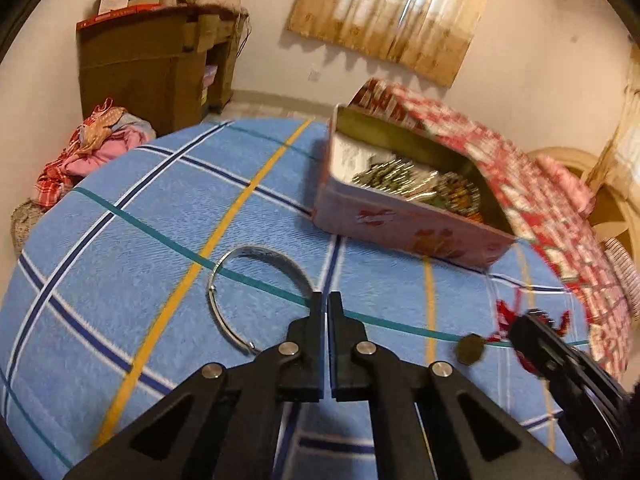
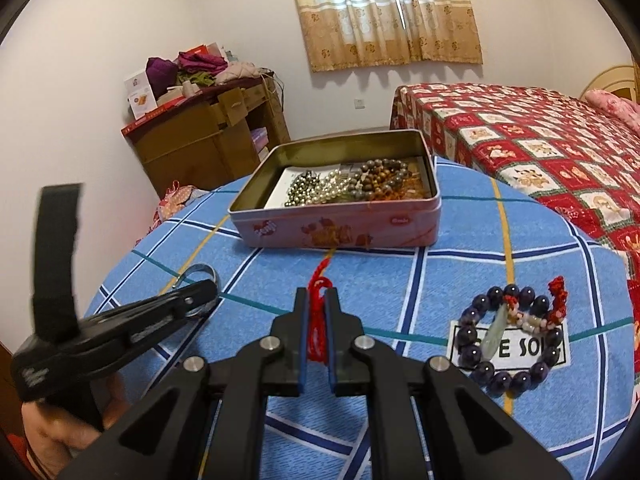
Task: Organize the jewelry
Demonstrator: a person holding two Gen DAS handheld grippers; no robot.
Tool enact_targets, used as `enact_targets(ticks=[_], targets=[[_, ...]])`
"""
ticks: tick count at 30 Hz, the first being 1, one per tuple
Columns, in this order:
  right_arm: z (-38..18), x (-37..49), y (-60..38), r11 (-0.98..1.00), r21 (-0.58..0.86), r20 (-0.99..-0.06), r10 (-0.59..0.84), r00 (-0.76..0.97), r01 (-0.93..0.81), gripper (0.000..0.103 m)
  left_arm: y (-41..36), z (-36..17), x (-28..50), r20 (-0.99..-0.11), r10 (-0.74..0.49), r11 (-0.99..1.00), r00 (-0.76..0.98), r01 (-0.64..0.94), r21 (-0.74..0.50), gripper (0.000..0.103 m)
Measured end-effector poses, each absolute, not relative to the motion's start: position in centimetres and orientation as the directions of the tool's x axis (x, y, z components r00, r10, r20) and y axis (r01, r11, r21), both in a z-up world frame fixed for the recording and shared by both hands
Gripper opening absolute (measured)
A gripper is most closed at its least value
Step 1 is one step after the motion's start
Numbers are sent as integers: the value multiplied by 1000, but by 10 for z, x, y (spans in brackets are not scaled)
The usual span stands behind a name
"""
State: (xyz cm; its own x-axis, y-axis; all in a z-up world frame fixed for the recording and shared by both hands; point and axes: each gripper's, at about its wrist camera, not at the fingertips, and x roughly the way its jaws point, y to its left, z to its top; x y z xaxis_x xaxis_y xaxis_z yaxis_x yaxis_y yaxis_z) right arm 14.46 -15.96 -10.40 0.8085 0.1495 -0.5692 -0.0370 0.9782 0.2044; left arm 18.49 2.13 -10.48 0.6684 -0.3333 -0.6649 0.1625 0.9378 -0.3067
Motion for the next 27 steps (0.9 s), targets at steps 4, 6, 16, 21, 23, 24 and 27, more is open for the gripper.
enact_targets(ticks=[4, 6, 16, 21, 23, 24, 27], targets=[[-103, 143, -161, 976, 215, -560, 150, 815, -32, 10, 21, -99, 175, -616, -367, 923, 697, 189, -336, 0], [-103, 143, -162, 975, 219, -559, 152, 815, -32, 10, 18, -94, 172, -603, -354, 929, 715, 197, -312, 0], [-103, 143, -163, 973, 229, -562, 161, 811, -34, 10, 13, -109, 198, -733, -234, 972, 639, 125, -201, 60], [-103, 144, -164, 970, 240, -566, 168, 807, -34, 10, 2, -111, 199, -734, -159, 987, 660, 121, -104, 72], [-104, 145, -163, 970, 242, -570, 171, 804, -35, 10, -1, -117, 204, -758, -134, 990, 639, 113, -80, 59], [-104, 146, -164, 969, 243, -571, 172, 803, -35, 10, -1, -119, 205, -764, -119, 992, 634, 103, -69, 53], [-105, 147, -164, 969, 246, -577, 173, 798, -32, 10, 2, -119, 210, -763, -89, 995, 641, 94, -38, 27]])
